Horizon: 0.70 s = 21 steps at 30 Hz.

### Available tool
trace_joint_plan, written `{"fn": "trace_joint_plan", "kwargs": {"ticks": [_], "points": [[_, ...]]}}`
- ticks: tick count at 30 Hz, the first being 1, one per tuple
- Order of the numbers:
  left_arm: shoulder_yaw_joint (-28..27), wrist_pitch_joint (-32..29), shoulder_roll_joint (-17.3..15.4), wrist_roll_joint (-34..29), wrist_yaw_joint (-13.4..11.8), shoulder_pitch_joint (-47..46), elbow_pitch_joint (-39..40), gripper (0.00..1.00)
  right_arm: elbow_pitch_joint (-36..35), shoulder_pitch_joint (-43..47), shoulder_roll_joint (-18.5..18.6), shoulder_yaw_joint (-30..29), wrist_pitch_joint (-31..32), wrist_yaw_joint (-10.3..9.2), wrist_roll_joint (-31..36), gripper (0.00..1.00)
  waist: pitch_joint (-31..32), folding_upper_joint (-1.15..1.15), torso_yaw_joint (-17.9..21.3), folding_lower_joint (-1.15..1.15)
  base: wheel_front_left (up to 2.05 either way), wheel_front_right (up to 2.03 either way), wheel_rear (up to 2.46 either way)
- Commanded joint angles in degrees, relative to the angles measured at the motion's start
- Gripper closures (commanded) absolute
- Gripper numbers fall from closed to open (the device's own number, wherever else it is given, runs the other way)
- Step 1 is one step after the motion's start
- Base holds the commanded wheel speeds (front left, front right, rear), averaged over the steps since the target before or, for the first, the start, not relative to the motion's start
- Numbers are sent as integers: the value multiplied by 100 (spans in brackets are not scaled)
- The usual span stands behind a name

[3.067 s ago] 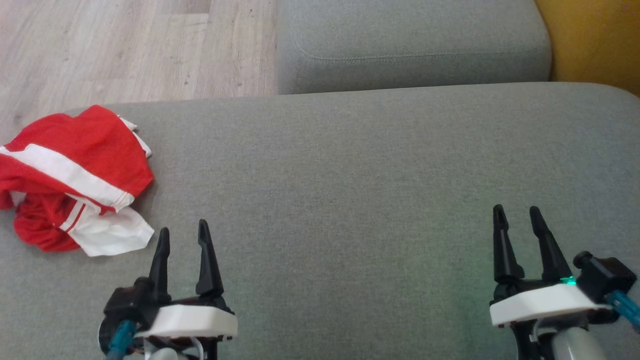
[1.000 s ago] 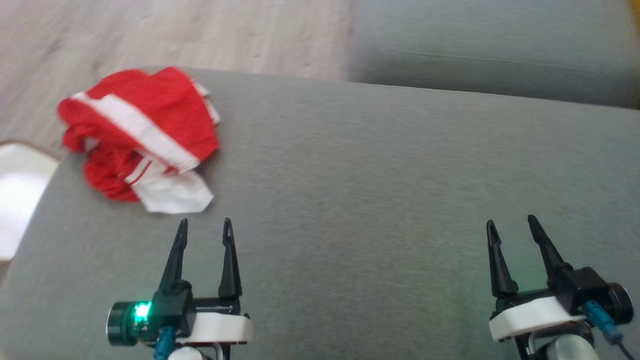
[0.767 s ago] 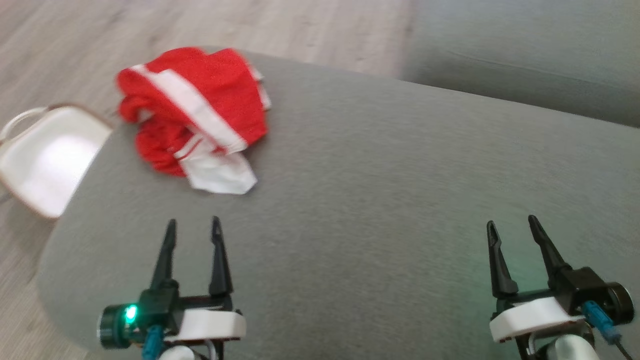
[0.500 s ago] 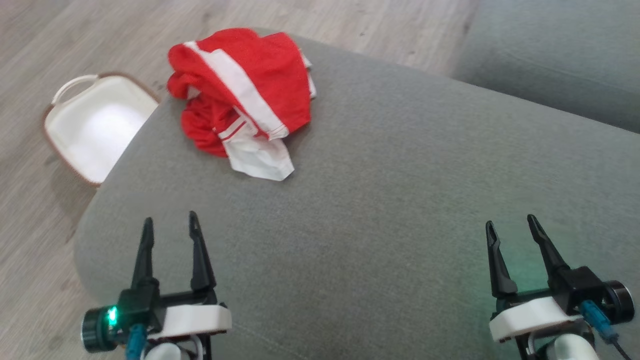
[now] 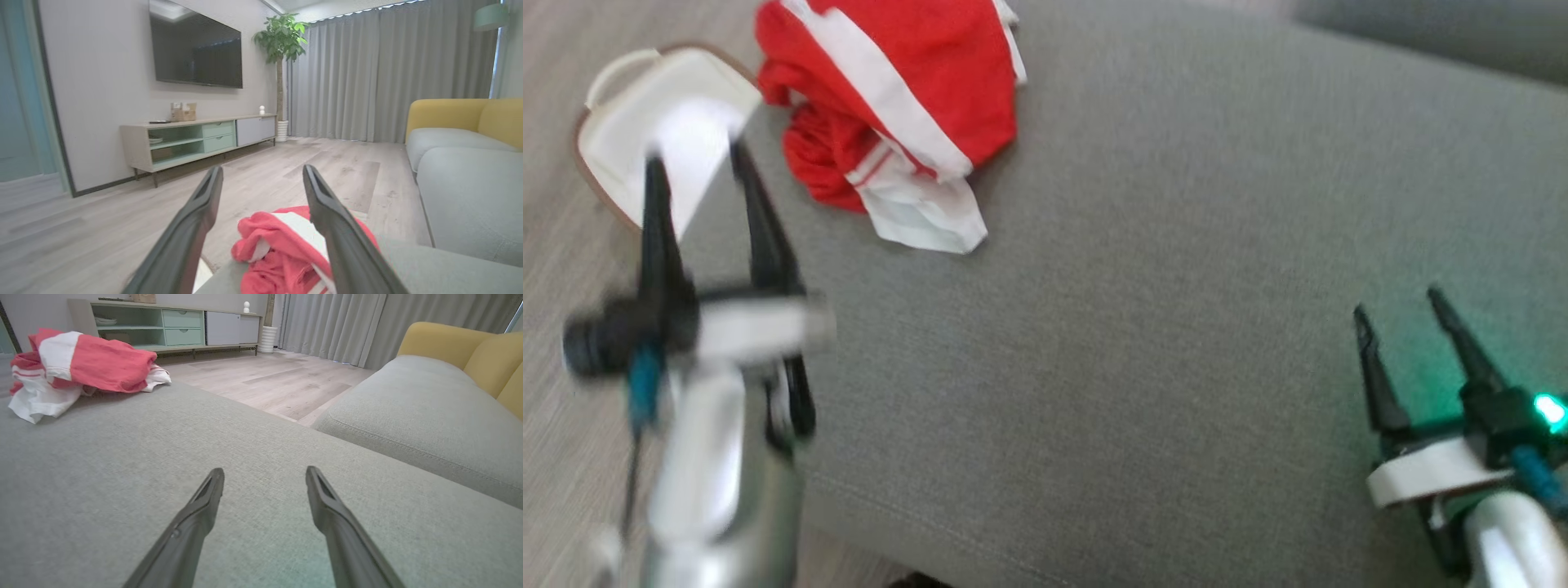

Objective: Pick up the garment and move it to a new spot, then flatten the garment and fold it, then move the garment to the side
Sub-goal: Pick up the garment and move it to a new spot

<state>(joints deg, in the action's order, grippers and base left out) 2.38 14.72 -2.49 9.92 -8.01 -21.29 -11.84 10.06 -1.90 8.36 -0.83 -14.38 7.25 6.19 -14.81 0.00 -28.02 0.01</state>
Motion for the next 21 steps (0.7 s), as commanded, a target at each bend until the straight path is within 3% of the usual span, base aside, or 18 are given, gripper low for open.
{"fn": "trace_joint_plan", "kwargs": {"ticks": [1, 4, 10, 17, 21], "points": [[-233, 28, -112, 93, 64, -417, -58, 0, -222, -180, 152, 164, -62, 24, 66, 0, -455, 0, 122, -1, 0, 0, 0], [-298, -194, -247, 271, 238, -1501, -904, 0, -346, -290, 404, 230, -62, 24, 94, 0, -864, 0, 175, -1, 0, 0, 0], [-361, -1294, -512, 569, 456, -3365, -2712, 0, -533, -473, 824, 445, -62, 24, 179, 0, -1462, 0, 312, -1, 0, 0, 0], [-492, -2354, -833, 681, 134, -4216, -4507, 0, -631, -629, 1009, 621, -62, 24, 148, 0, -1820, 0, 600, -1, 0, 0, 0], [-499, -2436, -899, 731, 155, -4284, -4997, 0, -677, -652, 1028, 597, -62, 24, 139, 0, -1921, 0, 703, -1, 0, 0, 0]]}}
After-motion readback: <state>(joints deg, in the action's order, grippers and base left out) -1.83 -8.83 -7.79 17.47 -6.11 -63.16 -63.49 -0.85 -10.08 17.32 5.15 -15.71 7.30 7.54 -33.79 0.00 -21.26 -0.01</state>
